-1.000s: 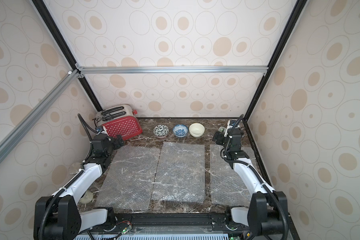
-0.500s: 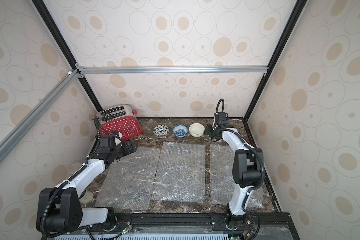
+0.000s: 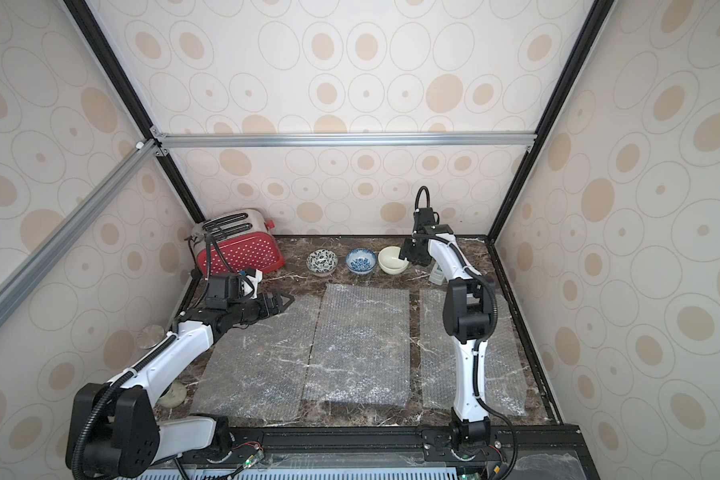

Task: Wrap bowls in bubble wrap
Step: Pick up the bowl from the center of the board.

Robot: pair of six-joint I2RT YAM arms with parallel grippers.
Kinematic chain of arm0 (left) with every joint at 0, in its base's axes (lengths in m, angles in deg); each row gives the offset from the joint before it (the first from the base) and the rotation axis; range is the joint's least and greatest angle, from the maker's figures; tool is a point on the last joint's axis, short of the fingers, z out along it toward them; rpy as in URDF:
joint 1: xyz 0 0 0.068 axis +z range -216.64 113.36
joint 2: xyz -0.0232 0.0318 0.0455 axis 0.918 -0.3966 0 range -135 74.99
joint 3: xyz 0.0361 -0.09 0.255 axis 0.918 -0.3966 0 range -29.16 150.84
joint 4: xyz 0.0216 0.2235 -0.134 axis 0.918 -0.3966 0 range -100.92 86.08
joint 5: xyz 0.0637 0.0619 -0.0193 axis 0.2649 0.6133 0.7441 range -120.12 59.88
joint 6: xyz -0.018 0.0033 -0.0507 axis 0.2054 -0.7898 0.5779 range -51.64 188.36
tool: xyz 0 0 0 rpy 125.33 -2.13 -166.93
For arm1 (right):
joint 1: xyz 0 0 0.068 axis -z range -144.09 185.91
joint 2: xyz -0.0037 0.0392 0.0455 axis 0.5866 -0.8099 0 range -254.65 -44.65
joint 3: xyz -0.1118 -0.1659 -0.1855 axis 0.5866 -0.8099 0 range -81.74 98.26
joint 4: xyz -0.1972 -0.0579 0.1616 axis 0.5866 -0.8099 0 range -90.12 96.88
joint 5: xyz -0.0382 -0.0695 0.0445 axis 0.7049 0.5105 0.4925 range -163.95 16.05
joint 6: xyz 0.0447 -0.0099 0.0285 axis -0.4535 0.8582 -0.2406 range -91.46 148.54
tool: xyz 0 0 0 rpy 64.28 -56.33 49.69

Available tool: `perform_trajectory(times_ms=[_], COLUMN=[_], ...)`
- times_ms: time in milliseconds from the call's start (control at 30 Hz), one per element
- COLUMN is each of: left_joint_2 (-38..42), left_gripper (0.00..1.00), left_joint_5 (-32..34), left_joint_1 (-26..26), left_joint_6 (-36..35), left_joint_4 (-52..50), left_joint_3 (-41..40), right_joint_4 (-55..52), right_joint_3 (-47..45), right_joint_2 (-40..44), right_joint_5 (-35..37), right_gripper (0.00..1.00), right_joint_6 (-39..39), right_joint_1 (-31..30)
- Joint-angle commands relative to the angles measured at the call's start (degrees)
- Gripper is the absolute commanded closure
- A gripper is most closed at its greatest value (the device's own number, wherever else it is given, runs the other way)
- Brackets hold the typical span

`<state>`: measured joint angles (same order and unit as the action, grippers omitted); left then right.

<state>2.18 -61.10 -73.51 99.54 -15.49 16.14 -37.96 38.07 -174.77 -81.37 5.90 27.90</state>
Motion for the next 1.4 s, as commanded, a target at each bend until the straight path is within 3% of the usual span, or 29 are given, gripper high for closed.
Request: perform_trajectory(times_ms=[0,133,500,767,967,1200,1367], left_joint_2=[0.6,1.2,1.2,1.5,0.4,-0.3,-1.2], left_gripper=[0.01,0.01,0.01,0.01,0.01,0.01,0.01], left_joint_5=[-1.6,-2.2,-2.8,-2.3,-2.7,-3.8,-3.7], left_joint_1=[-0.3,-0.5,-0.5,-0.5,-0.4,-0.6,-1.3], left_joint_6=[0.4,0.9,0.6,0.1,0.3,1.4,2.0], left_joint_4=[-0.7,0.7,1.1,0.4,1.1,2.9,4.4], left_joint_3=[-0.6,-2.0,-2.7,-2.8,-2.8,-3.7,-4.2], right_joint_4=[-7.4,-9.1,-10.4,-10.2,-10.4,-12.8,-13.1], right_joint_3=[5.5,8.9,15.4,16.2,16.6,16.4,9.9], right_joint_2=[-3.4,-6.1,-12.5,-13.8,-12.5,-7.2,0.7], right_joint_5=[2.1,2.6,2.9,2.7,3.7,4.5,2.6], right_gripper=[0.49,0.6,0.62,0.81,1.0,1.0,1.0], right_joint_6=[1.8,2.2,3.0,2.7,3.3,4.6,6.4], right_joint_1=[-1.0,-1.0,-1.0,-1.0,-0.8,0.1,-0.2])
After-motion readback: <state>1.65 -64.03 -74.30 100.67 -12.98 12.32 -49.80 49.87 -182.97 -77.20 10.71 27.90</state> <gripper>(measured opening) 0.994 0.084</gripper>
